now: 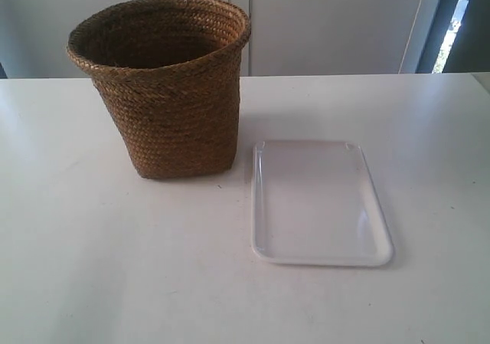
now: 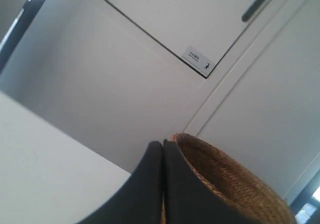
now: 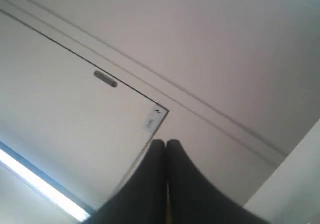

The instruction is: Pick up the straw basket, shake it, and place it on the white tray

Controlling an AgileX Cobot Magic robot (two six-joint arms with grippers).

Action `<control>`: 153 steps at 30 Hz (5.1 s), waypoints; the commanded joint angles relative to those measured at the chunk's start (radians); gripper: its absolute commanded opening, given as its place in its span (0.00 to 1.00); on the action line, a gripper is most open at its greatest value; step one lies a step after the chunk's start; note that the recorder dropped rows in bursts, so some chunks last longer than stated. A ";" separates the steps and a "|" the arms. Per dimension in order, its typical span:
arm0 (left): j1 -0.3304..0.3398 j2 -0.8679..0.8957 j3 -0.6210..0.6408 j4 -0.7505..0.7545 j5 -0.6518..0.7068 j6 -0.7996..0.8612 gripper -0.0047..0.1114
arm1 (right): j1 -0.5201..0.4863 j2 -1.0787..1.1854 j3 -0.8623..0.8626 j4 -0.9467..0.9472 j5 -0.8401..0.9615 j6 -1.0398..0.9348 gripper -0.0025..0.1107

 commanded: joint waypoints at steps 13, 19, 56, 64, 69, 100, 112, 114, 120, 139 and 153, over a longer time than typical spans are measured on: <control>0.003 0.502 -0.398 -0.355 0.161 0.621 0.04 | 0.007 0.593 -0.545 0.042 0.149 -0.571 0.02; 0.003 0.635 -0.484 -0.292 0.173 0.670 0.04 | 0.007 0.803 -0.724 0.042 0.189 -0.733 0.05; 0.003 1.531 -1.569 0.200 1.083 0.200 0.51 | 0.011 1.691 -1.723 -0.373 1.146 -0.456 0.57; 0.003 1.628 -1.612 0.149 1.039 0.223 0.52 | 0.022 1.864 -1.870 -0.063 1.110 -0.559 0.62; -0.001 1.662 -1.612 0.147 0.989 0.227 0.52 | 0.075 1.951 -2.000 -0.065 1.106 -0.576 0.62; -0.047 1.747 -1.612 0.103 0.915 0.312 0.52 | 0.247 2.107 -2.227 -0.296 1.146 -0.490 0.66; -0.047 1.771 -1.612 0.078 0.879 0.321 0.52 | 0.261 2.165 -2.281 -0.264 1.184 -0.483 0.66; -0.047 1.777 -1.612 0.068 0.892 0.321 0.52 | 0.271 2.174 -2.281 -0.262 1.178 -0.483 0.66; -0.070 1.794 -1.612 0.046 0.905 0.360 0.52 | 0.284 2.194 -2.279 -0.269 1.198 -0.485 0.66; -0.107 1.833 -1.612 0.035 0.863 0.391 0.49 | 0.299 2.238 -2.279 -0.244 1.187 -0.504 0.25; -0.116 1.722 -1.611 0.002 1.031 0.412 0.04 | 0.306 2.114 -2.252 -0.258 1.302 -0.504 0.02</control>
